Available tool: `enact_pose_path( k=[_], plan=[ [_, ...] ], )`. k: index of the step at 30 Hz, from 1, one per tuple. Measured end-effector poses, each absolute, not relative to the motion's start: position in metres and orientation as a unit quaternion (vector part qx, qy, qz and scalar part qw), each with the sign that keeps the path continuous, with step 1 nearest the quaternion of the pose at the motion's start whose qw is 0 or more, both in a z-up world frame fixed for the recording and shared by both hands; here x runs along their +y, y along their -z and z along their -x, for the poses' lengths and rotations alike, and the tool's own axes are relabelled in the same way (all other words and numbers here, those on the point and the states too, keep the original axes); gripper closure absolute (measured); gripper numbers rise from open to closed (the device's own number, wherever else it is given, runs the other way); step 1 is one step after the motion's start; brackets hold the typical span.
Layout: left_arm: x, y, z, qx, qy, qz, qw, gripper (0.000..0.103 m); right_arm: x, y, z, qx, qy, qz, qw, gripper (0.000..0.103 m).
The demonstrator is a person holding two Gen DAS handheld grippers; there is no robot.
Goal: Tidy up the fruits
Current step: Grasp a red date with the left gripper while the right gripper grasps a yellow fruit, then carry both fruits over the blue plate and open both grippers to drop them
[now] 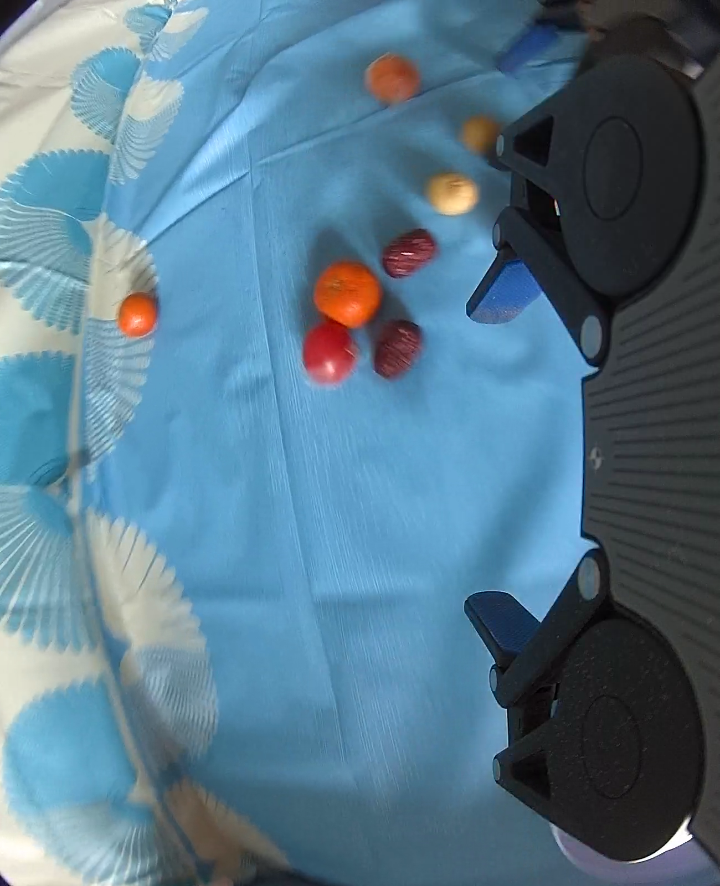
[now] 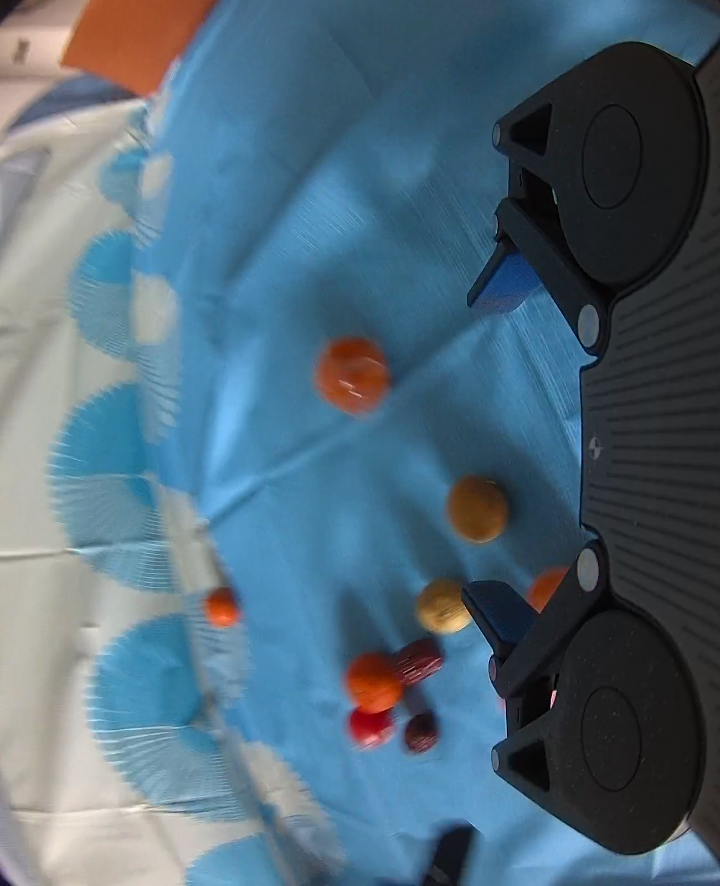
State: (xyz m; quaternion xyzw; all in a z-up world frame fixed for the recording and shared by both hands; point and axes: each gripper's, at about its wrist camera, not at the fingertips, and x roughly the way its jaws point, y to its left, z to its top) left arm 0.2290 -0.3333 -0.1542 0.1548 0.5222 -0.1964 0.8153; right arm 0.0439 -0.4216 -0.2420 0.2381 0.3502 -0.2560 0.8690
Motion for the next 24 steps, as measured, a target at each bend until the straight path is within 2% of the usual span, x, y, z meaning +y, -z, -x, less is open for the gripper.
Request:
enact_pose_path(
  k=[3,4,5,7,8,9,10,11,12,15,20,24],
  plan=[
    [-0.352,0.175,-0.247,0.534,0.197,-0.156,0.807,0.0,-0.42,0.245,-0.05,0.352,0.263,-0.215,0.872,0.021],
    [-0.357,0.18,-0.251,0.537,0.196,-0.154,0.806,0.0,-0.419,0.244,-0.051,0.354,0.263,-0.204,0.874,0.034],
    [-0.36,0.183,-0.254,0.539,0.198,-0.148,0.805,0.001,-0.416,0.243,-0.052,0.355,0.262,-0.19,0.877,0.039],
    [-0.363,0.183,-0.256,0.54,0.207,-0.135,0.805,0.003,-0.414,0.244,-0.052,0.352,0.256,-0.176,0.883,0.041],
    [-0.364,0.181,-0.255,0.537,0.213,-0.128,0.806,0.009,-0.414,0.244,-0.052,0.351,0.255,-0.175,0.884,0.042],
    [-0.365,0.18,-0.254,0.531,0.219,-0.123,0.809,0.039,-0.413,0.244,-0.052,0.35,0.253,-0.173,0.885,0.044],
    [-0.366,0.179,-0.254,0.527,0.222,-0.121,0.811,0.071,-0.412,0.244,-0.051,0.348,0.248,-0.172,0.888,0.052],
    [-0.365,0.177,-0.253,0.525,0.22,-0.119,0.814,0.072,-0.411,0.242,-0.051,0.345,0.241,-0.169,0.891,0.071],
    [-0.36,0.173,-0.251,0.519,0.221,-0.1,0.82,0.073,-0.408,0.239,-0.05,0.343,0.237,-0.16,0.895,0.074],
    [-0.346,0.16,-0.245,0.511,0.224,-0.066,0.827,0.073,-0.411,0.232,-0.043,0.32,0.262,-0.152,0.898,0.074],
    [-0.318,0.123,-0.22,0.489,0.218,-0.078,0.841,0.073,-0.422,0.223,-0.03,0.276,0.31,-0.165,0.895,0.074],
    [-0.266,0.079,-0.188,0.49,0.233,-0.023,0.84,0.072,-0.422,0.189,-0.007,0.244,0.32,-0.168,0.9,0.074]
  ],
)
